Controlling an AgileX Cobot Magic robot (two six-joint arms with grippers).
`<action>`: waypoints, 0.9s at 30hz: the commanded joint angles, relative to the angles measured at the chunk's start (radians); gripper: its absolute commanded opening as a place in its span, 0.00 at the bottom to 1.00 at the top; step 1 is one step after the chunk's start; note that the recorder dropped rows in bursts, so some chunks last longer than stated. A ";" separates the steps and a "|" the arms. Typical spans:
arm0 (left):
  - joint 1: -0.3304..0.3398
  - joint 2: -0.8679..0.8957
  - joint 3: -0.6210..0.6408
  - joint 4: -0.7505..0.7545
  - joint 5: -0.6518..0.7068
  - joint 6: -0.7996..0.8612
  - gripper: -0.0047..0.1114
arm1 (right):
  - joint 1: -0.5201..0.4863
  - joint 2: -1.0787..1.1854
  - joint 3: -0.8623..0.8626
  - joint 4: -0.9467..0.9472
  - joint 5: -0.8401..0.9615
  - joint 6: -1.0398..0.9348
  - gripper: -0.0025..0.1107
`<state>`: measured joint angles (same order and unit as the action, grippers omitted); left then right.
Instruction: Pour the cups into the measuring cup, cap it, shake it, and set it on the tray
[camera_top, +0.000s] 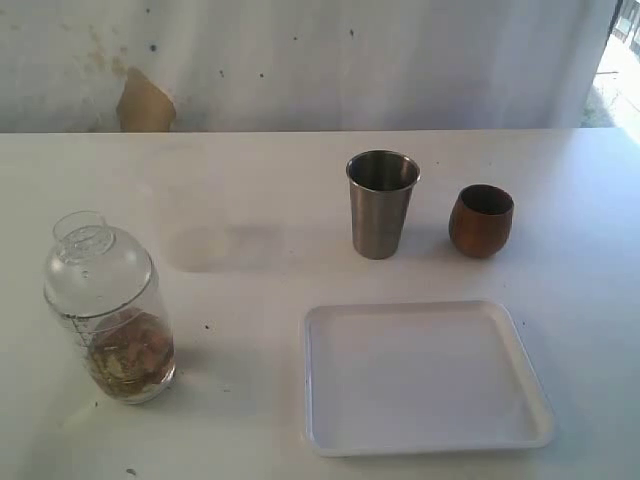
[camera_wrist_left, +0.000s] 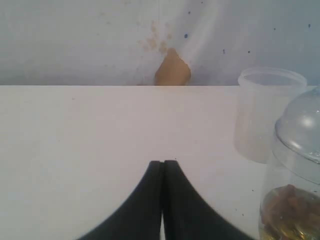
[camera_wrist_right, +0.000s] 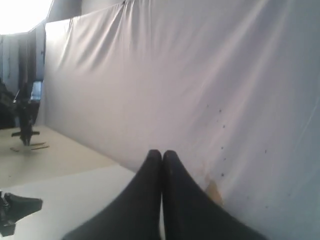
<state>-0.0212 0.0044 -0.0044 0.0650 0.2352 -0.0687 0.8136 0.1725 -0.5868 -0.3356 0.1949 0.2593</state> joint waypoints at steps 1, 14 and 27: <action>-0.001 -0.004 0.004 0.001 -0.002 -0.002 0.04 | -0.146 -0.137 0.095 0.161 -0.084 -0.217 0.02; -0.001 -0.004 0.004 0.001 -0.002 -0.002 0.04 | -0.688 -0.172 0.397 0.336 -0.225 -0.389 0.02; -0.001 -0.004 0.004 0.001 -0.002 -0.002 0.04 | -0.796 -0.172 0.587 0.336 -0.051 -0.384 0.02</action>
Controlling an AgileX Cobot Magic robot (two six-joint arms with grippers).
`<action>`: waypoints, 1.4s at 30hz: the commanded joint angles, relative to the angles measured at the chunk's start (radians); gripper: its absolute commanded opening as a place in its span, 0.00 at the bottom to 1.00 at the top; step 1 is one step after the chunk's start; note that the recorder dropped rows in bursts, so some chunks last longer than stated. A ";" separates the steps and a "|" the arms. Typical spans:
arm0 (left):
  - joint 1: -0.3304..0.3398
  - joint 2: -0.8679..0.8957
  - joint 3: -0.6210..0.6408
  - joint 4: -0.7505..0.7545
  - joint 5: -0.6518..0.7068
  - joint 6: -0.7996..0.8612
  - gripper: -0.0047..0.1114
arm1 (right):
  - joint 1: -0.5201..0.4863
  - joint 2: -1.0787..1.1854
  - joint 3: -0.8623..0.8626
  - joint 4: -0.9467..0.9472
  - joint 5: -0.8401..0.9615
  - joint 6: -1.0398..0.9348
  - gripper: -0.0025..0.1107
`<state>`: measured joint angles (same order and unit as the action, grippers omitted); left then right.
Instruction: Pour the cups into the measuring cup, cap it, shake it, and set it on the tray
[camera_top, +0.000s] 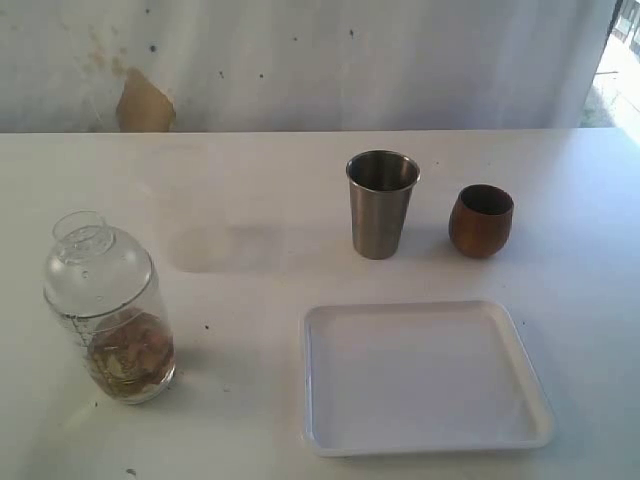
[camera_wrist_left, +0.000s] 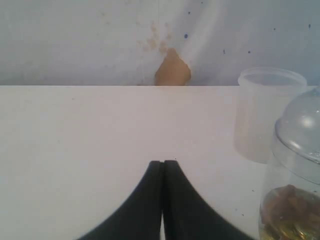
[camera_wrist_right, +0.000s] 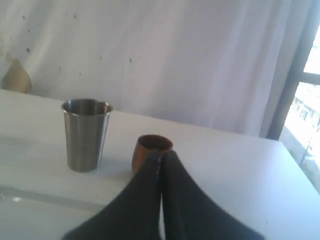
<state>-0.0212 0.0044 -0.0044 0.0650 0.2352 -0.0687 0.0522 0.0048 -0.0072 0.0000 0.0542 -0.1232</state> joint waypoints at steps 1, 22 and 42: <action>-0.001 -0.004 0.004 0.001 -0.002 -0.002 0.04 | -0.045 -0.005 0.007 0.000 0.125 -0.004 0.02; -0.001 -0.004 0.004 0.001 -0.002 -0.002 0.04 | -0.076 -0.005 0.007 -0.011 0.288 0.018 0.02; -0.001 -0.004 0.004 -0.195 -0.487 -0.225 0.04 | -0.076 -0.005 0.007 -0.011 0.288 0.018 0.02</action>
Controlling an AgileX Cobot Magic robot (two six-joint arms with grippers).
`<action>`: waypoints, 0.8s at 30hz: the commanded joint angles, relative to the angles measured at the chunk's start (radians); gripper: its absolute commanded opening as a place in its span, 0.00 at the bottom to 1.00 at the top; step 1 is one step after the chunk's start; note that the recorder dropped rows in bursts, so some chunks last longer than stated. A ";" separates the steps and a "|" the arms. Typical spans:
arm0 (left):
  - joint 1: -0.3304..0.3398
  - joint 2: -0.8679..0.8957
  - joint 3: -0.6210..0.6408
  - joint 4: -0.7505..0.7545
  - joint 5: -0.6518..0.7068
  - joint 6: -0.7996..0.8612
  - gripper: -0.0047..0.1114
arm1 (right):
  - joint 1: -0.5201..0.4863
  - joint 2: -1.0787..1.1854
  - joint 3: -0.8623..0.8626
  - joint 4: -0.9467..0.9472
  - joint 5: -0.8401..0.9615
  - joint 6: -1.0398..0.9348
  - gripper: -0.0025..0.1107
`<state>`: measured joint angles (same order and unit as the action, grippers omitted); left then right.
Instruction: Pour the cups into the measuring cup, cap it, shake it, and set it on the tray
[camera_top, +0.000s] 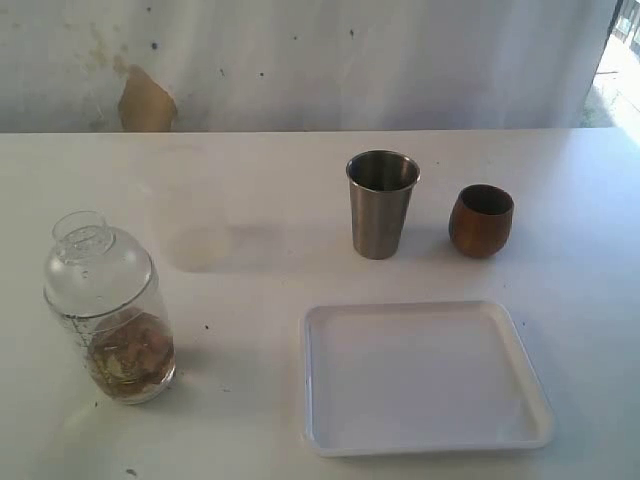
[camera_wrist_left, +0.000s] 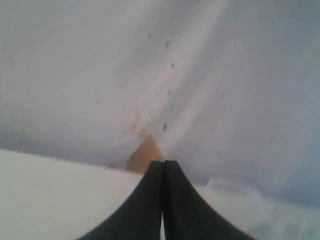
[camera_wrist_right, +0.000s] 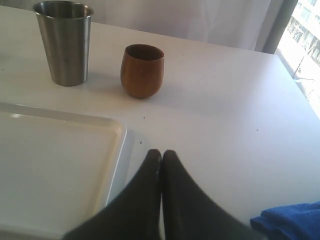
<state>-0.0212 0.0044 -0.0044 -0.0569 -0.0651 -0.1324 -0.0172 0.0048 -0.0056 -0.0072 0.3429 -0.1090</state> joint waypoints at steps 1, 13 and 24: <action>-0.001 -0.004 0.004 -0.049 -0.187 -0.166 0.04 | -0.006 -0.005 0.006 -0.004 0.000 0.004 0.02; -0.001 0.233 0.004 0.511 -0.325 -0.503 0.94 | -0.006 -0.005 0.006 -0.004 0.000 0.004 0.02; -0.001 0.509 0.004 1.055 -0.554 -0.776 0.94 | -0.006 -0.005 0.006 -0.004 0.000 0.004 0.02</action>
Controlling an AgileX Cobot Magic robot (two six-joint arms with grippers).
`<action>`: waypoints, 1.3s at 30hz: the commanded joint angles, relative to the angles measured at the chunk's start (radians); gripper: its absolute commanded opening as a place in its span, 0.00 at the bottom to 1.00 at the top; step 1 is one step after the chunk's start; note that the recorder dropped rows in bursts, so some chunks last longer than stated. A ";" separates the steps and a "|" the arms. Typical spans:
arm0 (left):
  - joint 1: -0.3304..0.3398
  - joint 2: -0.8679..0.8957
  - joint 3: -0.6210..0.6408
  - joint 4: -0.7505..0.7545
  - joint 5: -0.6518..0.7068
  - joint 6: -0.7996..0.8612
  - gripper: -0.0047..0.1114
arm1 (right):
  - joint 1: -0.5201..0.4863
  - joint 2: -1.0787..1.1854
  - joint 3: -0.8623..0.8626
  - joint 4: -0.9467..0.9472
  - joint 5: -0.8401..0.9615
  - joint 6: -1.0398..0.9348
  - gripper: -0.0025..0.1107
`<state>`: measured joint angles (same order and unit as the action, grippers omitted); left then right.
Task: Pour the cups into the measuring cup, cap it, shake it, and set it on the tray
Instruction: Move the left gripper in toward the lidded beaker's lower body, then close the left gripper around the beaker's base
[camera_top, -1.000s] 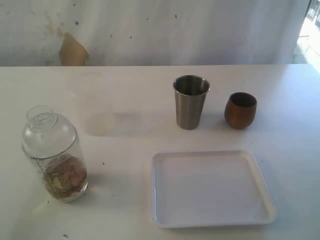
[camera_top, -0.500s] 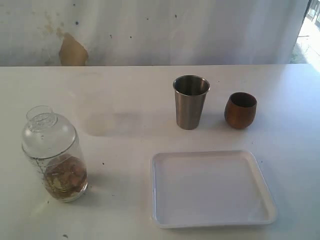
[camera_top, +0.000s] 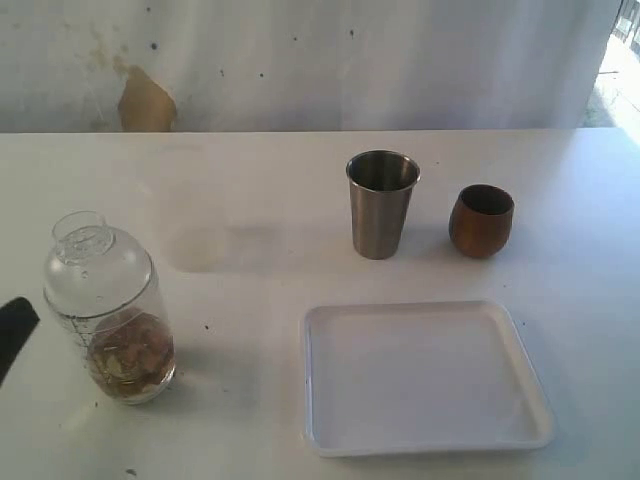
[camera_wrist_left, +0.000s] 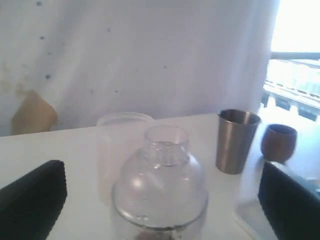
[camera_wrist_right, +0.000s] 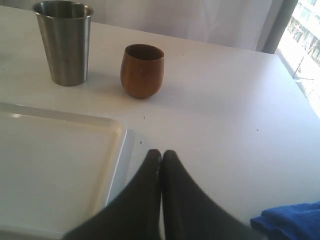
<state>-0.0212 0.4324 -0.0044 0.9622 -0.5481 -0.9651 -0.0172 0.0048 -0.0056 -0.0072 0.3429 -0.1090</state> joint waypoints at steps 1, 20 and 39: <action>-0.001 0.112 0.004 0.033 -0.071 0.059 0.94 | -0.006 -0.005 0.006 -0.004 0.000 0.004 0.02; -0.001 0.721 0.004 -0.221 -0.358 0.584 0.94 | -0.006 -0.005 0.006 -0.004 0.000 0.004 0.02; -0.001 1.244 -0.162 -0.230 -0.618 0.780 0.94 | -0.006 -0.005 0.006 -0.002 0.000 0.004 0.02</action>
<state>-0.0212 1.6440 -0.1485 0.7195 -1.1339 -0.1971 -0.0172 0.0048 -0.0056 -0.0072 0.3437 -0.1090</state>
